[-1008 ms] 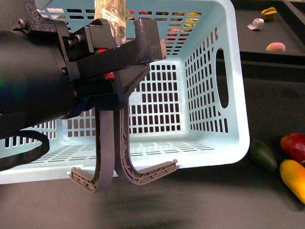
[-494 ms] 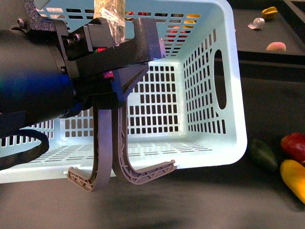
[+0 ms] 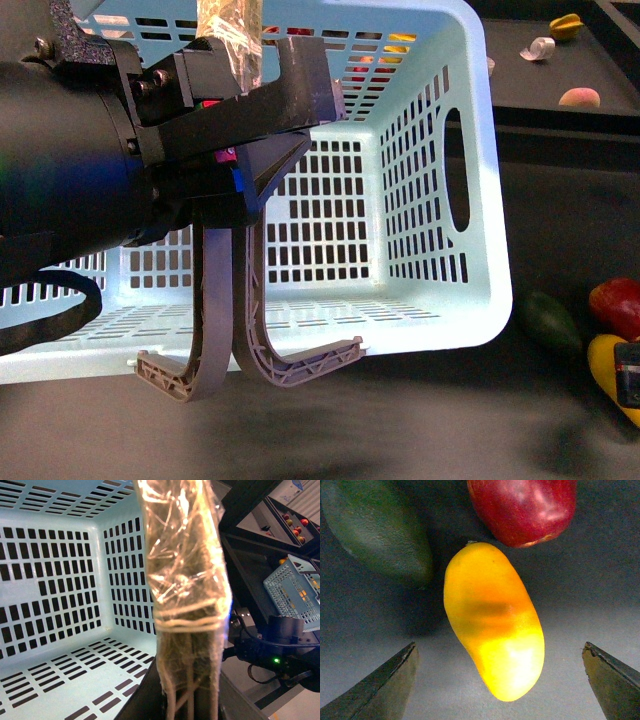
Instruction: Pick mango with right arm and hold basket with left
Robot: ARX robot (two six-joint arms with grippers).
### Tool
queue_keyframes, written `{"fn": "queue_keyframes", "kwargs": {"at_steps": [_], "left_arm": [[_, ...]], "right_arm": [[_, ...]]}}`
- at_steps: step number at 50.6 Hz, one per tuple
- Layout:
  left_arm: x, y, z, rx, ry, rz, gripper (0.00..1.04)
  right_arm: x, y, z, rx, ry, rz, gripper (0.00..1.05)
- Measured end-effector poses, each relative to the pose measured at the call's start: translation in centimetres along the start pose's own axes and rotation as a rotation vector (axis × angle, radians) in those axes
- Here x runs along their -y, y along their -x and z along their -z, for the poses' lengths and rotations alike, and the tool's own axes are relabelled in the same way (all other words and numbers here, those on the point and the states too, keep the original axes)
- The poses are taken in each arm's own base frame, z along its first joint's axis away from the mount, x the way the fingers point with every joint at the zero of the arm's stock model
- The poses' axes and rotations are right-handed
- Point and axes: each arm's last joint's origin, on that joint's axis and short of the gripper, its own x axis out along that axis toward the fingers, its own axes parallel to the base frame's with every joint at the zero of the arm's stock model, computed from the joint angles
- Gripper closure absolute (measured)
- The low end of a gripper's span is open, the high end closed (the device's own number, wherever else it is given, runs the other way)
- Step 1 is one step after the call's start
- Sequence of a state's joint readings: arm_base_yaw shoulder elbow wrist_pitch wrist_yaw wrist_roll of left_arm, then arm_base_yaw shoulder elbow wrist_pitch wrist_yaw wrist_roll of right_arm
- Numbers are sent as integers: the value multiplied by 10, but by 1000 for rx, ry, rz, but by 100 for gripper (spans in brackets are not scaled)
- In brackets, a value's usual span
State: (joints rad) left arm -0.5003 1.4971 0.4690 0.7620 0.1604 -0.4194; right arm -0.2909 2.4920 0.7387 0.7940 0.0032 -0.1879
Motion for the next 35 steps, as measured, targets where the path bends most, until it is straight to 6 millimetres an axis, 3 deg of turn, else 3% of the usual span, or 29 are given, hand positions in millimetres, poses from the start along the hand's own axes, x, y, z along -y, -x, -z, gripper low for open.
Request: {"fn": "queue_keyframes", "kwargs": {"at_steps": [19,35], "left_arm": [[0,0,0,0,0,0,98],[0,0,0,0,0,0,98]], "right_arm": [[-12,-44,-2,-45,-26,21,8],[-18,-62,-3,-61,-54,61,8]]}}
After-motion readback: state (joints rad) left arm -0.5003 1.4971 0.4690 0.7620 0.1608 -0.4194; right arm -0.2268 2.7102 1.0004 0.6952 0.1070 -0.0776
